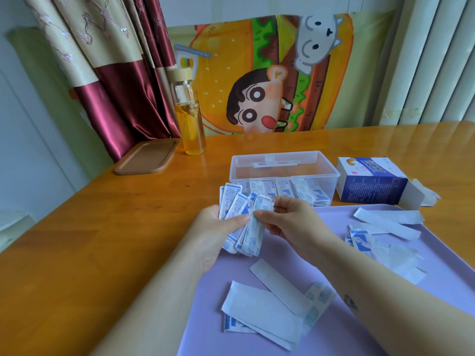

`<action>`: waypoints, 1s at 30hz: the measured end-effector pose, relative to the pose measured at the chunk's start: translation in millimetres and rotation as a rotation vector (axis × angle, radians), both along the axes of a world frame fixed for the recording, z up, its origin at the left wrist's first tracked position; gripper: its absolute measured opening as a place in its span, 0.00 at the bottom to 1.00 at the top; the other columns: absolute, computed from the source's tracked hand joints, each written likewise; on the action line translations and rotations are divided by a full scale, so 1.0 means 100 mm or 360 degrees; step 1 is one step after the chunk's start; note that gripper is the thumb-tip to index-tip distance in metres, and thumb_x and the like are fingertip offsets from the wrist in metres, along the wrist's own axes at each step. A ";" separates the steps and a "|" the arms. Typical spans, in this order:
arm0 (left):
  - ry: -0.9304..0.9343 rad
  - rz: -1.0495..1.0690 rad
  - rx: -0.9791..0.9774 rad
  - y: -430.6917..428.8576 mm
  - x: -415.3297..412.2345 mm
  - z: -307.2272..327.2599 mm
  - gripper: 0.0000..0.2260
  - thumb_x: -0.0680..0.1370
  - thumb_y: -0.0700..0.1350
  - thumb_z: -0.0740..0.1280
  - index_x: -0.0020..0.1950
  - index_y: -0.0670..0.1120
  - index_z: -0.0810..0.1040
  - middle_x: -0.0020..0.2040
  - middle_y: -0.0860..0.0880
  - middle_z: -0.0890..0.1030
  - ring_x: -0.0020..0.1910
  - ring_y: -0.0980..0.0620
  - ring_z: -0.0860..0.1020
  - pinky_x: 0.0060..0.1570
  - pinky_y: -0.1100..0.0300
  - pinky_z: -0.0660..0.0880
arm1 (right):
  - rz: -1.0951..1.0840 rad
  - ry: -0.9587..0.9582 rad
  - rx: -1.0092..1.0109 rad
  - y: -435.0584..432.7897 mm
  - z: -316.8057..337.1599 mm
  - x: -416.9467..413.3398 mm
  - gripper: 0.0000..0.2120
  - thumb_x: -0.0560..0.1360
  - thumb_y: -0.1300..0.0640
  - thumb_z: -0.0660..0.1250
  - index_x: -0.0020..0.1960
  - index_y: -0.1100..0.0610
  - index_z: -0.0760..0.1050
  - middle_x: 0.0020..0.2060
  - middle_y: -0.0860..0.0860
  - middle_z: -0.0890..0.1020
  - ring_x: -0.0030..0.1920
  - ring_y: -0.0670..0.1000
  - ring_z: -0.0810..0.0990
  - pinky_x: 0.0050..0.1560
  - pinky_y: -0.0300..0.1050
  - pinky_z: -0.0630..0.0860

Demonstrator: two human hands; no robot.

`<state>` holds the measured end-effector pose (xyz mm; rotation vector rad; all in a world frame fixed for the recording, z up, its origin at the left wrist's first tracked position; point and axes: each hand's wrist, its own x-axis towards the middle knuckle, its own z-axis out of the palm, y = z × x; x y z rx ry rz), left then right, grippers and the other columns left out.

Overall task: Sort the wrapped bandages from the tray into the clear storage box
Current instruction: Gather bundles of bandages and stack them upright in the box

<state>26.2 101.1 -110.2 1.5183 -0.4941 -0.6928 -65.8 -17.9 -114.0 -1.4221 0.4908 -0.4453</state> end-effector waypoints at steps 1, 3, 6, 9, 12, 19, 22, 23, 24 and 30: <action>0.0030 -0.0024 -0.0014 0.00 -0.01 0.01 0.05 0.76 0.38 0.67 0.51 0.43 0.79 0.47 0.42 0.84 0.46 0.44 0.83 0.48 0.49 0.79 | -0.0005 0.0000 -0.0005 0.00 0.00 0.00 0.03 0.72 0.66 0.69 0.43 0.60 0.78 0.37 0.57 0.78 0.32 0.48 0.72 0.37 0.39 0.72; 0.0155 -0.0060 -0.0051 -0.02 -0.03 0.04 0.07 0.79 0.42 0.62 0.51 0.42 0.79 0.47 0.41 0.84 0.46 0.45 0.83 0.46 0.50 0.80 | -0.0012 0.0018 -0.0019 -0.01 0.00 -0.01 0.03 0.72 0.66 0.69 0.43 0.60 0.78 0.37 0.57 0.78 0.32 0.48 0.72 0.37 0.38 0.72; 0.0279 -0.0095 -0.0080 -0.01 -0.03 0.07 0.12 0.82 0.44 0.57 0.50 0.42 0.79 0.45 0.42 0.84 0.42 0.46 0.84 0.43 0.52 0.80 | -0.0014 0.0048 -0.0031 -0.01 0.01 -0.01 0.02 0.72 0.66 0.70 0.43 0.60 0.78 0.37 0.56 0.78 0.32 0.48 0.73 0.36 0.38 0.73; 0.0202 -0.0140 -0.0032 0.00 -0.04 0.07 0.11 0.82 0.43 0.57 0.53 0.42 0.78 0.48 0.42 0.84 0.46 0.46 0.83 0.45 0.51 0.80 | -0.0011 0.0017 -0.0022 0.00 0.01 -0.01 0.03 0.72 0.66 0.69 0.42 0.60 0.78 0.34 0.55 0.78 0.31 0.47 0.73 0.35 0.37 0.73; 0.0195 -0.0212 -0.0042 0.00 -0.08 0.05 0.10 0.81 0.43 0.59 0.53 0.43 0.79 0.46 0.42 0.84 0.43 0.48 0.83 0.41 0.55 0.80 | -0.0008 -0.0044 0.0017 0.02 0.01 -0.01 0.04 0.72 0.68 0.69 0.40 0.61 0.77 0.32 0.55 0.77 0.29 0.48 0.73 0.33 0.37 0.73; 0.0167 -0.0198 -0.0001 -0.01 -0.09 0.04 0.09 0.80 0.40 0.61 0.56 0.43 0.78 0.49 0.42 0.83 0.40 0.50 0.83 0.32 0.62 0.78 | -0.0007 0.0090 -0.0172 -0.02 0.01 -0.01 0.04 0.74 0.64 0.68 0.41 0.57 0.79 0.29 0.50 0.78 0.30 0.46 0.73 0.33 0.37 0.68; 0.0175 -0.0089 -0.0036 -0.01 -0.07 0.07 0.08 0.80 0.39 0.60 0.54 0.44 0.78 0.46 0.44 0.83 0.37 0.52 0.82 0.32 0.62 0.78 | -0.0098 0.0108 -0.0389 -0.12 0.05 -0.02 0.04 0.74 0.63 0.67 0.45 0.56 0.80 0.33 0.52 0.80 0.30 0.47 0.72 0.31 0.36 0.68; 0.0182 0.0001 -0.0063 0.00 -0.06 0.09 0.08 0.81 0.39 0.59 0.52 0.45 0.77 0.43 0.45 0.83 0.35 0.53 0.82 0.32 0.62 0.79 | -0.0150 0.0141 -0.0530 -0.17 0.07 -0.04 0.05 0.74 0.62 0.67 0.47 0.55 0.79 0.32 0.51 0.79 0.30 0.47 0.71 0.31 0.37 0.68; 0.0183 0.0099 -0.0086 0.00 -0.03 0.10 0.08 0.82 0.39 0.58 0.50 0.46 0.76 0.41 0.46 0.83 0.34 0.53 0.82 0.32 0.62 0.80 | -0.0171 0.0204 -0.0681 -0.22 0.09 -0.06 0.07 0.74 0.61 0.68 0.50 0.53 0.79 0.30 0.49 0.79 0.30 0.47 0.71 0.31 0.36 0.67; 0.0237 0.0348 -0.0094 0.04 0.05 0.16 0.06 0.82 0.43 0.58 0.57 0.48 0.72 0.43 0.46 0.80 0.34 0.53 0.77 0.32 0.62 0.78 | -0.0039 0.0653 -0.1538 -0.18 0.06 -0.12 0.22 0.74 0.56 0.67 0.68 0.51 0.69 0.54 0.49 0.77 0.45 0.46 0.75 0.39 0.33 0.69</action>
